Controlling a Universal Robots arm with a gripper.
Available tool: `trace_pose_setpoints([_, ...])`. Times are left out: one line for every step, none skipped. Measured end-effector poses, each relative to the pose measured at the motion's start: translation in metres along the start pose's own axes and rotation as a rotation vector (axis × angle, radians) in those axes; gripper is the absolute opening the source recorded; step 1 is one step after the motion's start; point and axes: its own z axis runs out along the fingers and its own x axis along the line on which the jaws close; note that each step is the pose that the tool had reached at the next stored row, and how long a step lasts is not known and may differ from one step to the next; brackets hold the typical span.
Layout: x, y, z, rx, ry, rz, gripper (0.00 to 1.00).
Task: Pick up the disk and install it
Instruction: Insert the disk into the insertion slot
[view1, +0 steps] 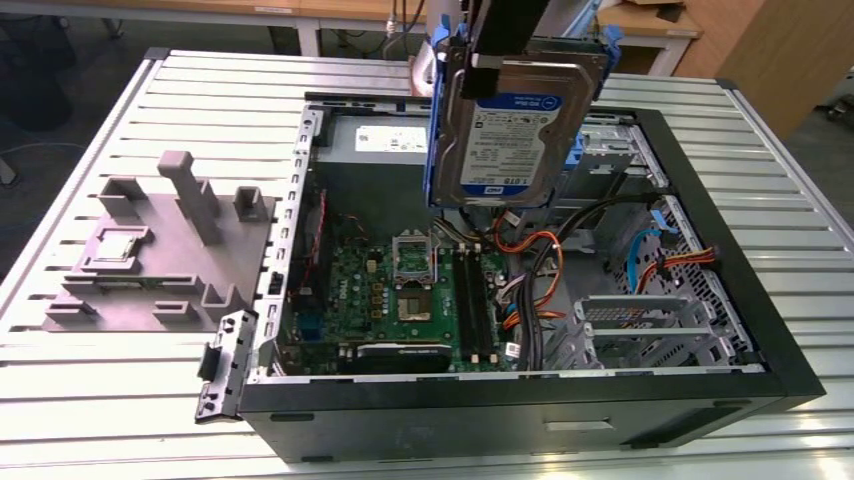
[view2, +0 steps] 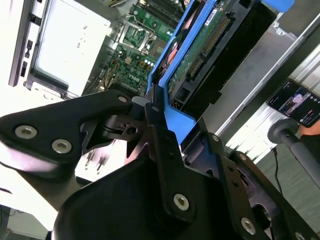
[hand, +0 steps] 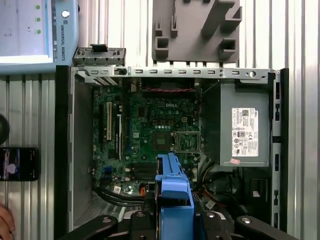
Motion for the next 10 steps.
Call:
trace_pose_setpoints([0.0002,-0.001,0.0001,-0.0001,0.0003,0.0,0.36])
trace_pose_setpoints([0.0004,-0.0014,0.0003,-0.0002,0.0004,0.0,0.36])
trace_pose_setpoints([0.0008,-0.0016,0.0006,-0.0001,0.0003,0.0,0.36])
trace_pose_setpoints([0.0015,-0.0017,0.0009,-0.0001,0.0001,0.0,0.36])
trace_pose_setpoints([0.0023,-0.0018,0.0012,0.0,0.0001,0.0,0.36])
trace_pose_setpoints([0.0031,-0.0019,0.0014,0.0,0.0001,0.0,0.36])
trace_pose_setpoints([0.004,-0.0019,0.0016,0.0,0.0001,0.0,0.36])
trace_pose_setpoints([0.0046,-0.0019,0.0018,0.0,0.0001,0.0,0.36])
trace_pose_setpoints([0.0049,-0.0019,0.0019,0.0,0.0003,0.0,0.36])
trace_pose_setpoints([0.0049,-0.0019,0.0019,-0.0001,0.0005,0.0,0.36])
